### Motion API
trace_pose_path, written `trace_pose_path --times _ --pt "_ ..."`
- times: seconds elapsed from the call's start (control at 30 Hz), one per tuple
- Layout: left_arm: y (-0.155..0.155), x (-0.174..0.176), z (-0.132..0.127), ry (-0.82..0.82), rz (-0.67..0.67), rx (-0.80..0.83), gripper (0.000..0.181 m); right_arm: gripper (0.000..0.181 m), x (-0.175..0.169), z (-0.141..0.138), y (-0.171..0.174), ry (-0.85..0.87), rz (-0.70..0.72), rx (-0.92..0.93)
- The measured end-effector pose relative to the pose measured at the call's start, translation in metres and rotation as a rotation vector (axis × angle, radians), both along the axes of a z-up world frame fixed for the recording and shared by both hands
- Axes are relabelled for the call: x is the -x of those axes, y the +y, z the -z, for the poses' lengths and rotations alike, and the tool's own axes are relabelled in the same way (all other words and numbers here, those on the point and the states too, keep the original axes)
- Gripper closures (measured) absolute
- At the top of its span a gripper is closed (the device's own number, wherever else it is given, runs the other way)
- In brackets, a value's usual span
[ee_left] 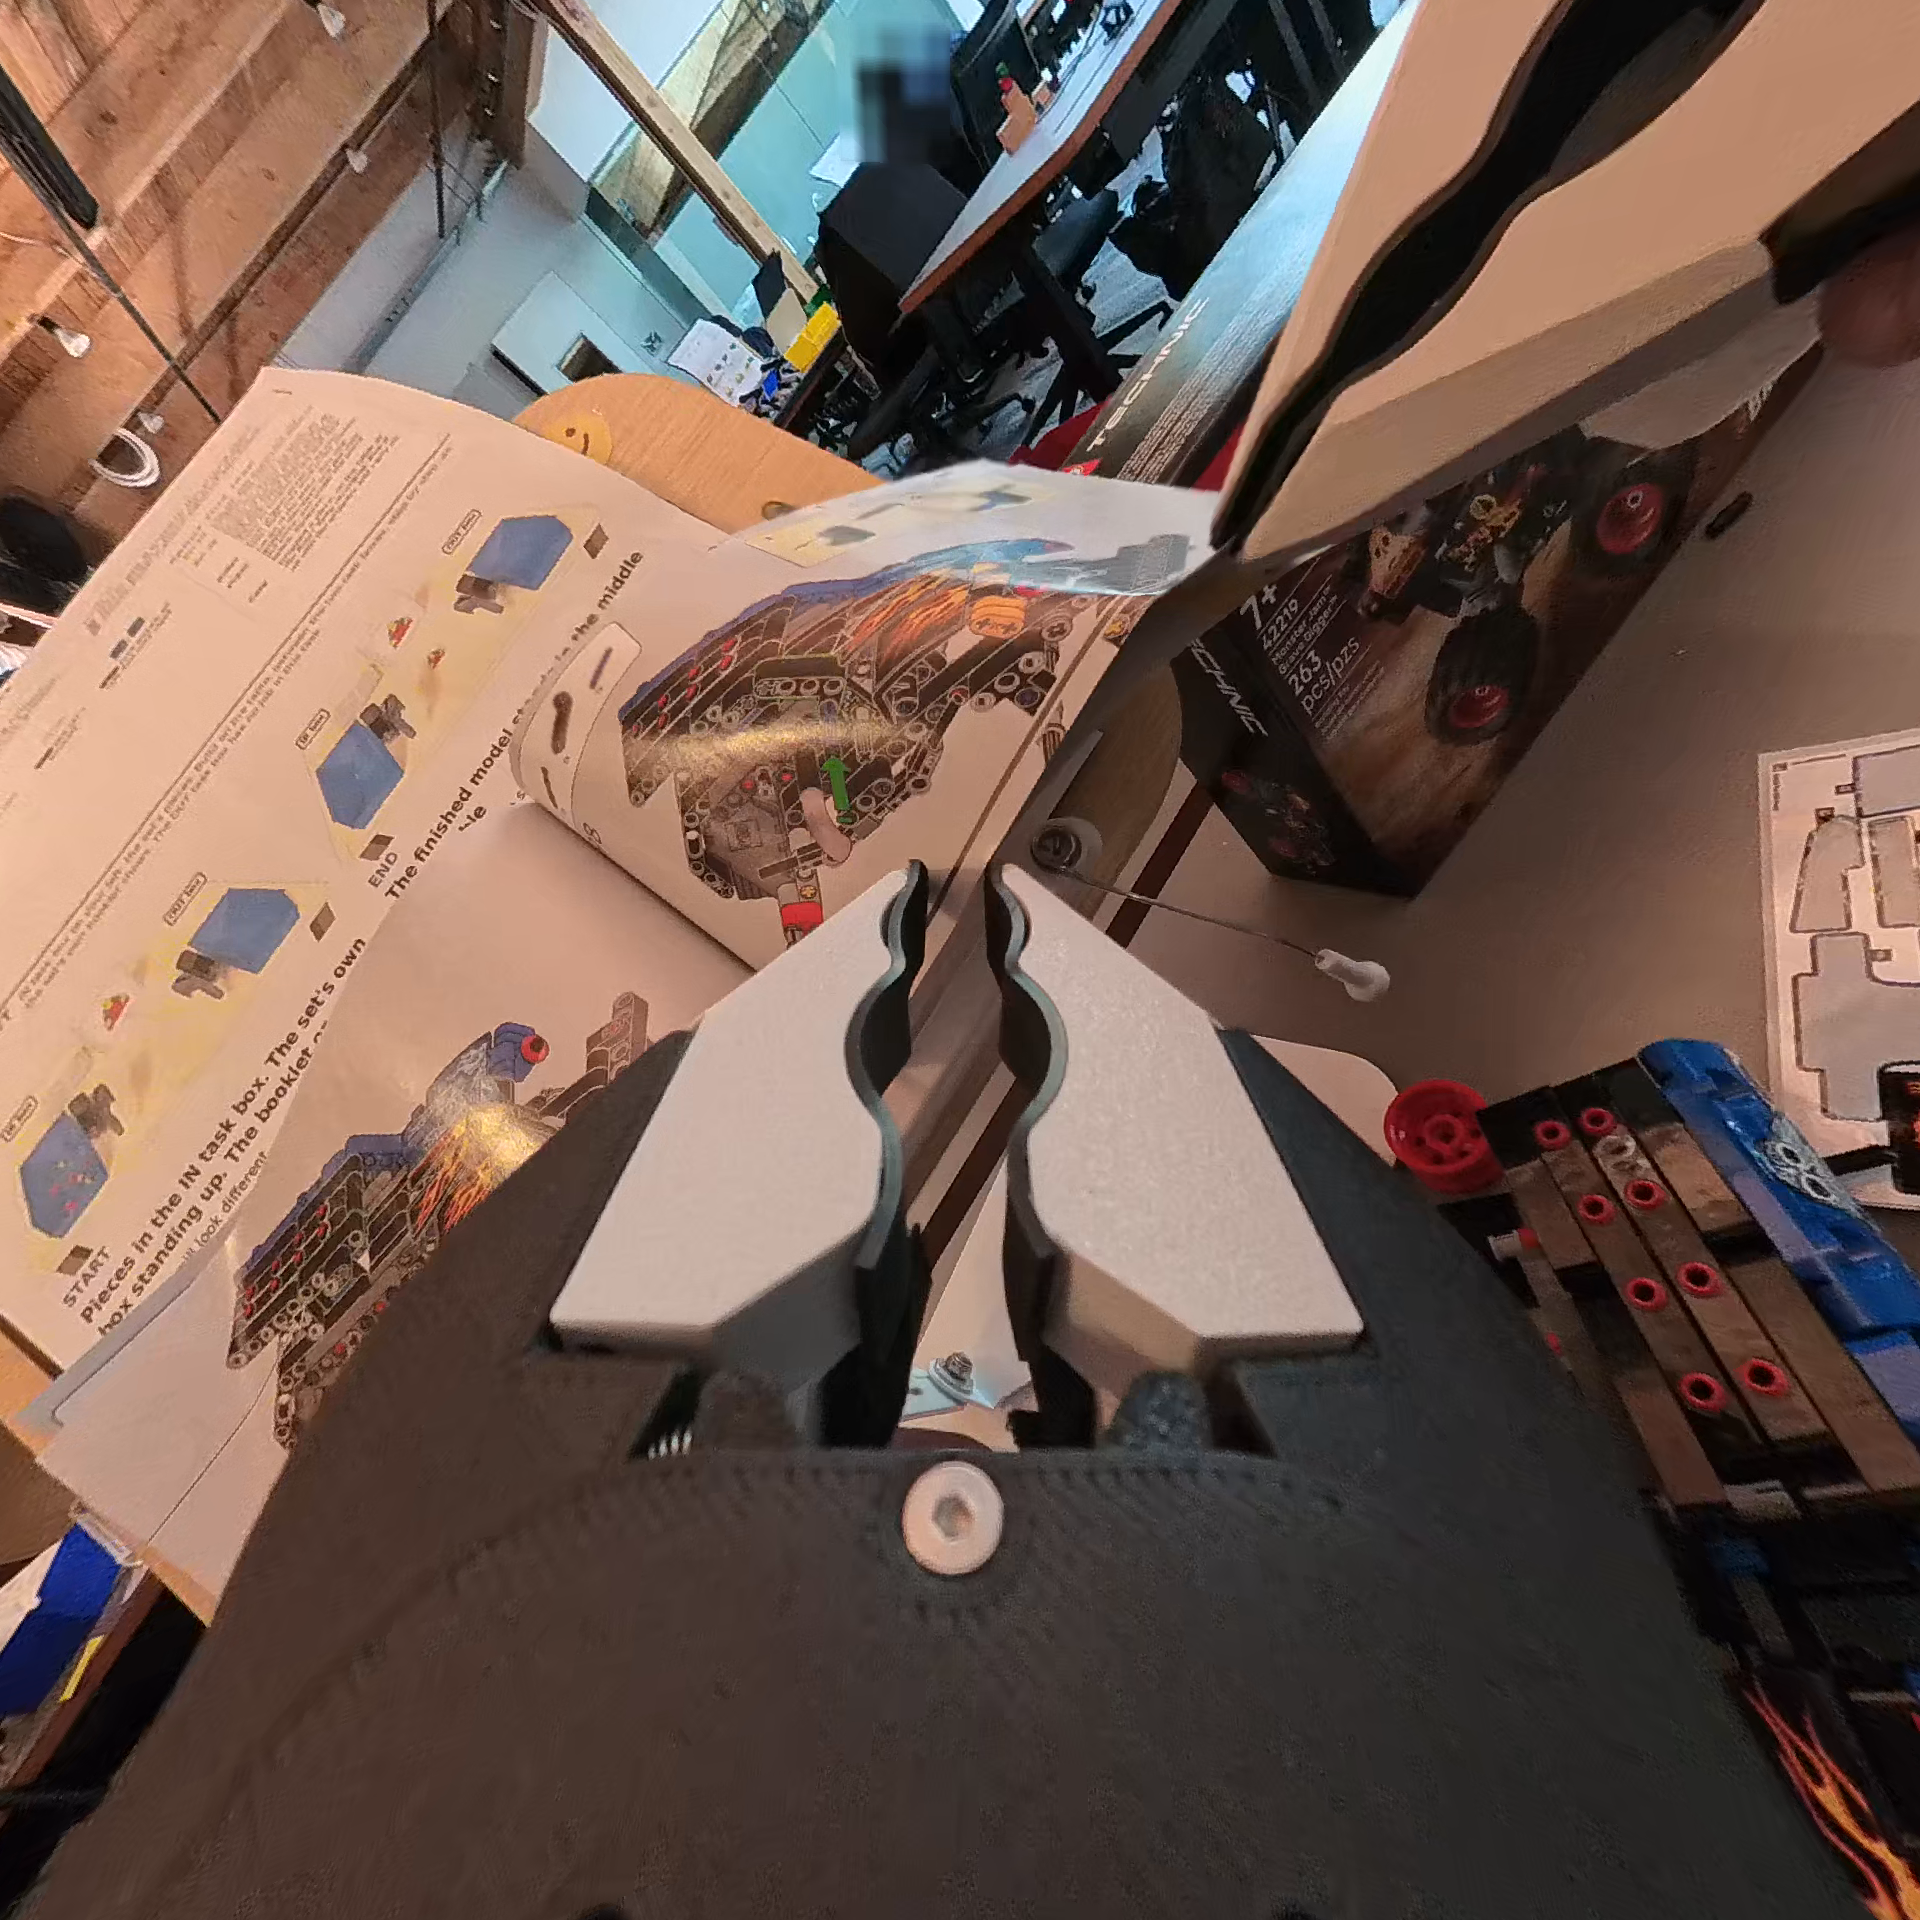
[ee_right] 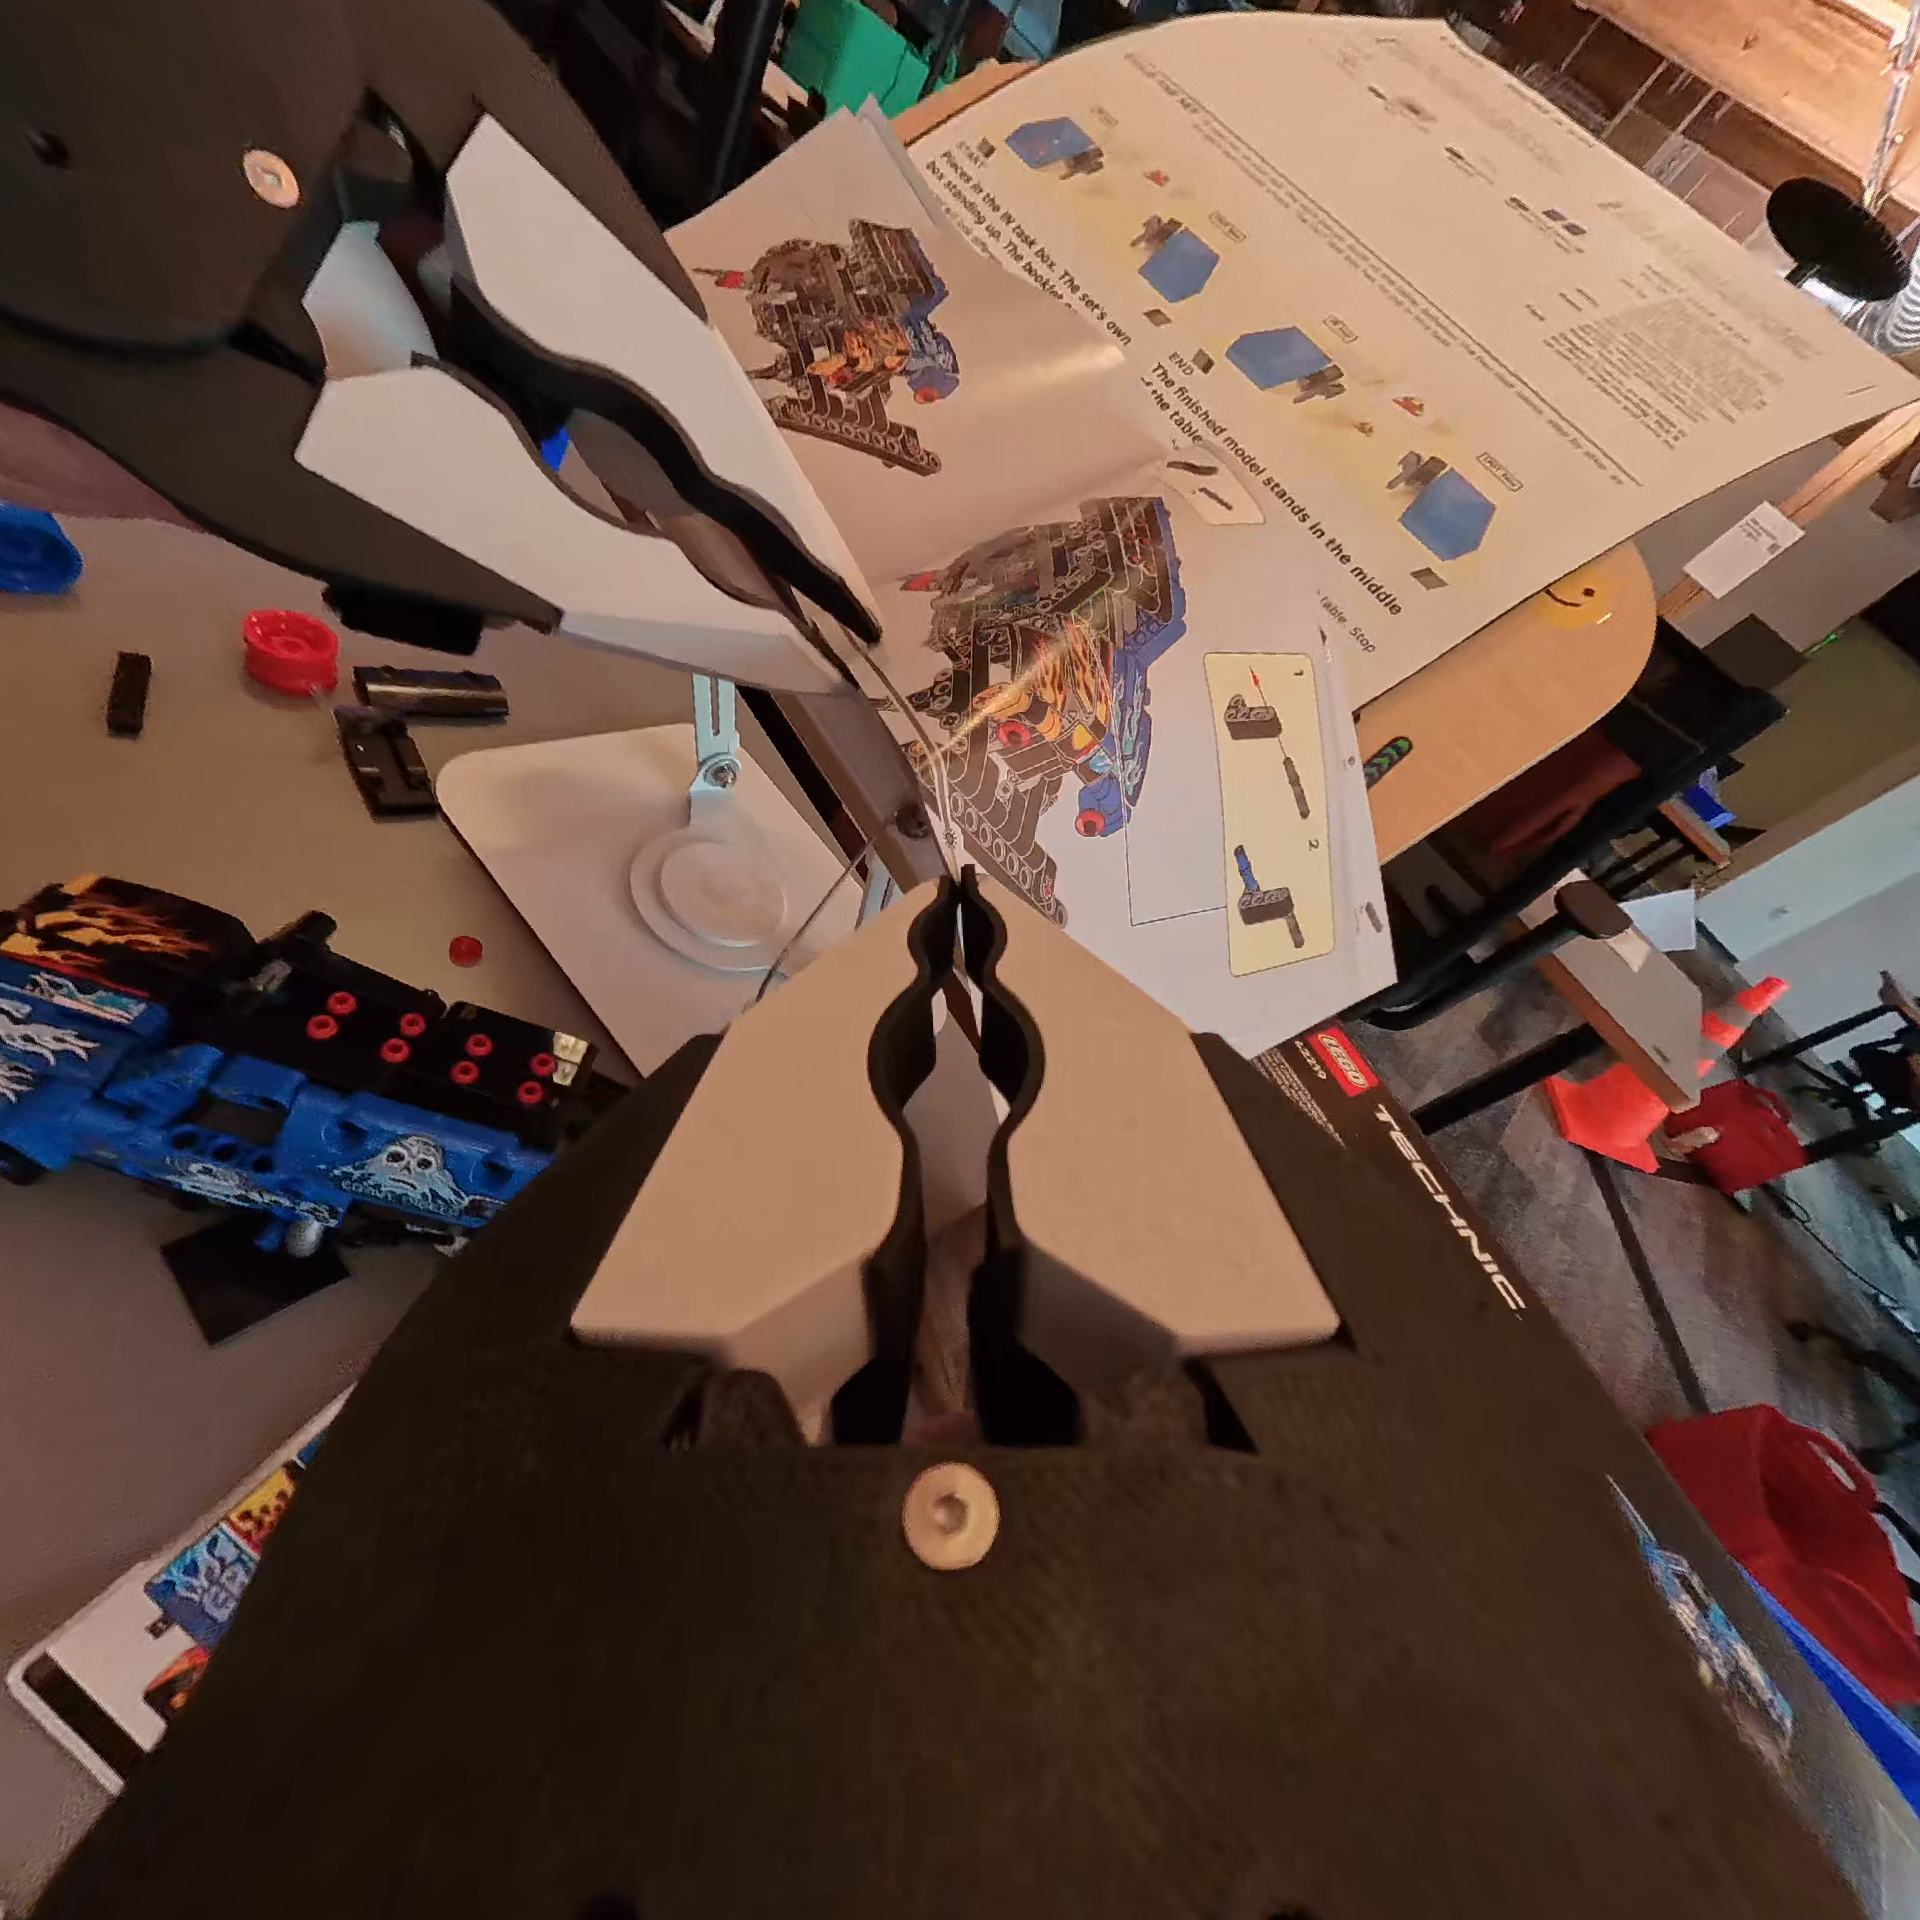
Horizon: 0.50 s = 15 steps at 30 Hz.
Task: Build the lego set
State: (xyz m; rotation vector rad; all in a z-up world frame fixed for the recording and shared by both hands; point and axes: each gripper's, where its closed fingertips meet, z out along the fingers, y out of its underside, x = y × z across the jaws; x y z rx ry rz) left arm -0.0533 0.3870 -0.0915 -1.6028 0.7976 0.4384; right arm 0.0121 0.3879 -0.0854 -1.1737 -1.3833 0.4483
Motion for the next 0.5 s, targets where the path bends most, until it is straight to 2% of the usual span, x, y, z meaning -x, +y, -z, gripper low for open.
trace_pose_path --times 0.27,0.4,0.5 --pt "0.000 0.000 0.000 -0.009 0.002 -0.003 0.171 0.181 0.001 -0.012 -0.008 0.081 -0.052 0.085" --pt "-0.005 -0.002 -0.012 -0.005 0.018 -0.043 0.158 0.181 0.001 -0.002 0.000 -0.039 0.031 -0.059" --pt "-0.012 -0.015 -0.019 0.016 0.068 -0.063 0.150 0.181 0.008 -0.006 -0.009 -0.008 0.007 -0.068"
